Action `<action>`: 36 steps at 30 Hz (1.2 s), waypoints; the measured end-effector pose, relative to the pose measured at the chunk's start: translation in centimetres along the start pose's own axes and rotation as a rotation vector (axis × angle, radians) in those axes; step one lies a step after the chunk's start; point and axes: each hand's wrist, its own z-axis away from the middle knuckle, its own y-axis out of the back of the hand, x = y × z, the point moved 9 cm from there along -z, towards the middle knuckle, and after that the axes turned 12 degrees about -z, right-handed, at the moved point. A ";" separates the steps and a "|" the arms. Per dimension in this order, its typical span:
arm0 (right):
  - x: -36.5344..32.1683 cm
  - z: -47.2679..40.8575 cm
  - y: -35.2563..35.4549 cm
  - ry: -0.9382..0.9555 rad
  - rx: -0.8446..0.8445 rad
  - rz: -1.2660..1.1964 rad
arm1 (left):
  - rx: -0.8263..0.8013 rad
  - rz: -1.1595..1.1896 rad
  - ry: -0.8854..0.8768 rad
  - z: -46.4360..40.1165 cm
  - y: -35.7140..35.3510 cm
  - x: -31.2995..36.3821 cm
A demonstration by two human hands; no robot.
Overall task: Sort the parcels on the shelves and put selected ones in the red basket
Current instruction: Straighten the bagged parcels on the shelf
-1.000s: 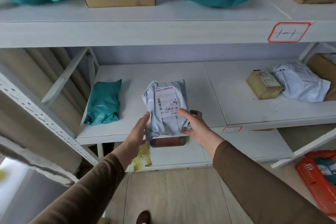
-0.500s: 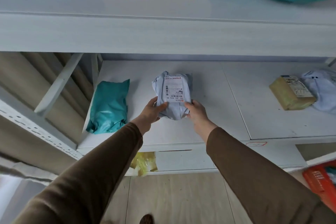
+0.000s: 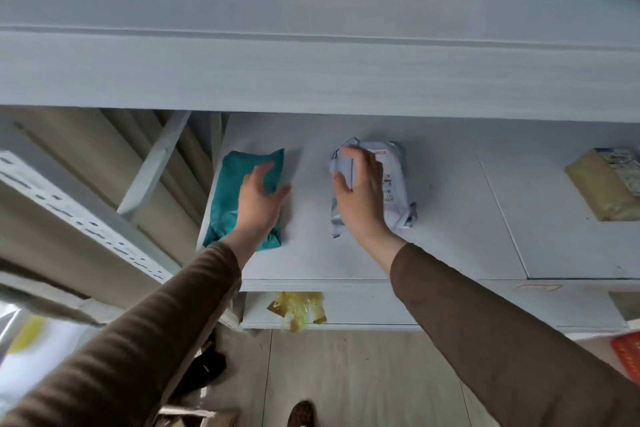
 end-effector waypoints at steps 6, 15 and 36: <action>3.2 3.0 -13.4 -0.608 -0.387 -0.213 | 0.033 0.138 0.400 -3.5 4.7 -11.6; 7.6 6.8 -17.4 -1.034 -0.346 -0.506 | -0.189 0.405 0.631 -1.3 2.5 -13.5; -5.1 11.9 9.1 -0.365 -0.487 -0.546 | -0.664 0.912 0.181 18.9 -2.3 3.1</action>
